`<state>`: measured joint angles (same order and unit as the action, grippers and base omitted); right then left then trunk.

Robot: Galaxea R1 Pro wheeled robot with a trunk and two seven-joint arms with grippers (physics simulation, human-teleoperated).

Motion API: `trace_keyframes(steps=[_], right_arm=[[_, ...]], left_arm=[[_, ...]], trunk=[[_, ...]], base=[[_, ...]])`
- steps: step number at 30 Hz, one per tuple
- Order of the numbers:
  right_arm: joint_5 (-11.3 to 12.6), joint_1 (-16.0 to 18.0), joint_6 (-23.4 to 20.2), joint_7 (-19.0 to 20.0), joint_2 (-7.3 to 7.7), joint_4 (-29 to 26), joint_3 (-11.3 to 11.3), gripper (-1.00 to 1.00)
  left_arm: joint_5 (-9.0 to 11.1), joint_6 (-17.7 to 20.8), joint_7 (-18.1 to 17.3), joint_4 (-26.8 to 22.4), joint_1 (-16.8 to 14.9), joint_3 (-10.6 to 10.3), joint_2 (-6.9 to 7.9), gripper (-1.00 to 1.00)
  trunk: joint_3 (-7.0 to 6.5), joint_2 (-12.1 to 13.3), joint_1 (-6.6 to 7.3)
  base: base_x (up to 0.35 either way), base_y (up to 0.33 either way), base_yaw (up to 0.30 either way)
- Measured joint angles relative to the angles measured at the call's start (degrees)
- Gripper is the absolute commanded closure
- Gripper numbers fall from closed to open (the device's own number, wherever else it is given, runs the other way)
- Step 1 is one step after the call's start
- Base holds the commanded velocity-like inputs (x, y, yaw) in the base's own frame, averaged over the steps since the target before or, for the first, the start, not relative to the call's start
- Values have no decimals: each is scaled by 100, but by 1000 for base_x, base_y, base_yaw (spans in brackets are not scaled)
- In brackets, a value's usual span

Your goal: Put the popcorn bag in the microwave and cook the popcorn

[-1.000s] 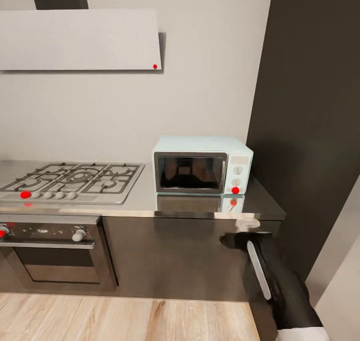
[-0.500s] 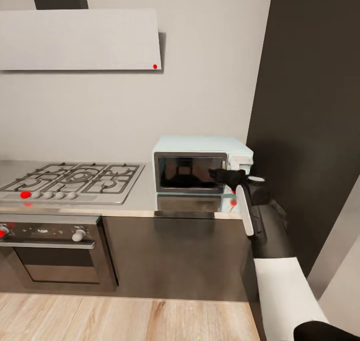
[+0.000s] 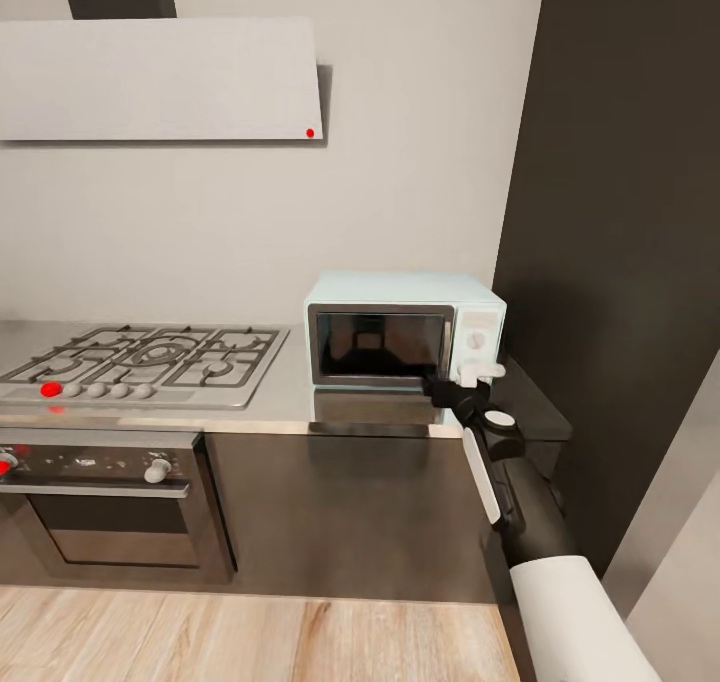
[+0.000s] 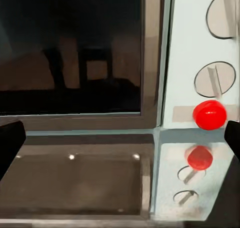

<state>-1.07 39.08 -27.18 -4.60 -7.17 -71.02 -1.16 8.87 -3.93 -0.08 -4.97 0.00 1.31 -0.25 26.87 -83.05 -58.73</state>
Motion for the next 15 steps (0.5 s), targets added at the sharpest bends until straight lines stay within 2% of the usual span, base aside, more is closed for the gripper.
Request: trace_keyframes(steps=[8,15], right_arm=[[3,0,1,-6,7,33,2,-100],[3,0,1,-12,13,32,2,-100]], left_arm=[[4,0,0,-1,0,2,0,-100],[9,3,0,8,0,-2,7,-100]], trunk=[[0,0,0],[0,0,3]], base=[[12,0,0],[295,0,0]])
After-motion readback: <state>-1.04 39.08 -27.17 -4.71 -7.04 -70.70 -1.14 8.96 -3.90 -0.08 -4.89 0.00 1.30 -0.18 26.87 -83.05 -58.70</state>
